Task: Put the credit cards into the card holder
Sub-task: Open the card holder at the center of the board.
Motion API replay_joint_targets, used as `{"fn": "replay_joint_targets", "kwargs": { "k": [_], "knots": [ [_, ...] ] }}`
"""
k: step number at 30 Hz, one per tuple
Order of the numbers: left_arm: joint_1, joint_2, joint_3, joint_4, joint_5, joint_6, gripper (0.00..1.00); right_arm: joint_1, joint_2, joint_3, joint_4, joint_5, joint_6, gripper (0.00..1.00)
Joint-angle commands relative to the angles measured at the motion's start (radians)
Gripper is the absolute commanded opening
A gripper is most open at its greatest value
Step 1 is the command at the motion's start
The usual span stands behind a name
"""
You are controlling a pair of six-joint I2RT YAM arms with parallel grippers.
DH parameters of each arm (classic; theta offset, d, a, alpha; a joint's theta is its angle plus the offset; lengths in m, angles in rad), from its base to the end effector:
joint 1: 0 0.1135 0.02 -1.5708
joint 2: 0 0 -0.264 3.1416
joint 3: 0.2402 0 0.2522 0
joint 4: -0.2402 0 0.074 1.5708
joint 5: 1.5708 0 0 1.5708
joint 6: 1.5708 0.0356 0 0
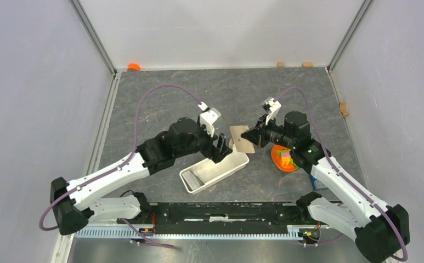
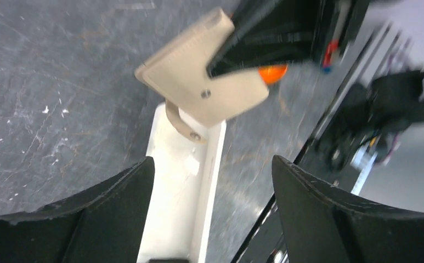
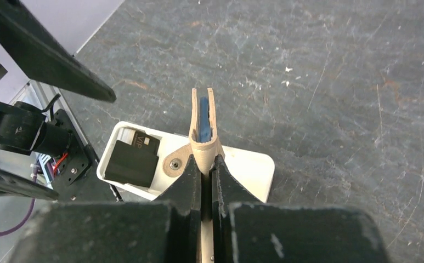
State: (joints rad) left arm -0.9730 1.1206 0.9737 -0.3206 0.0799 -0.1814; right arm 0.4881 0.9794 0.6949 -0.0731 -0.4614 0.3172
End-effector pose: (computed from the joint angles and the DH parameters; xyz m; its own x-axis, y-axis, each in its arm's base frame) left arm 0.1406 -0.2115 0.3254 -0.4053 0.2758 -0.8716 0.8041 0.5611 -0.1964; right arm 0.1904 0.1190 0.2844 -0.5396 0.0297 -0.8414 -0.6525 0.6168 0.4402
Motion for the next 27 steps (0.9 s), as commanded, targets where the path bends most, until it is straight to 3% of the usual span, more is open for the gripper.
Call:
{"fn": "replay_joint_targets", "kwargs": {
  "k": [1,9,15,18,23,27],
  "knots": [
    [-0.002,-0.022,-0.038,0.203,-0.147,-0.306,0.87,0.002,-0.05,-0.02,0.106,-0.004,-0.026,0.0],
    [0.006,0.036,-0.087,0.265,-0.144,-0.395,0.99,0.001,-0.124,-0.055,0.181,-0.113,0.018,0.0],
    [0.021,-0.005,-0.156,0.273,-0.065,-0.374,0.99,0.001,-0.133,-0.048,0.195,-0.172,0.035,0.0],
    [0.029,-0.033,-0.198,0.306,0.005,-0.368,0.77,0.0,-0.126,-0.047,0.206,-0.198,0.047,0.0],
    [0.04,-0.069,-0.236,0.316,0.001,-0.372,0.54,0.001,-0.112,-0.043,0.211,-0.222,0.055,0.0],
    [0.053,-0.059,-0.232,0.316,0.016,-0.363,0.5,0.001,-0.099,-0.041,0.218,-0.244,0.062,0.0]
  ]
}}
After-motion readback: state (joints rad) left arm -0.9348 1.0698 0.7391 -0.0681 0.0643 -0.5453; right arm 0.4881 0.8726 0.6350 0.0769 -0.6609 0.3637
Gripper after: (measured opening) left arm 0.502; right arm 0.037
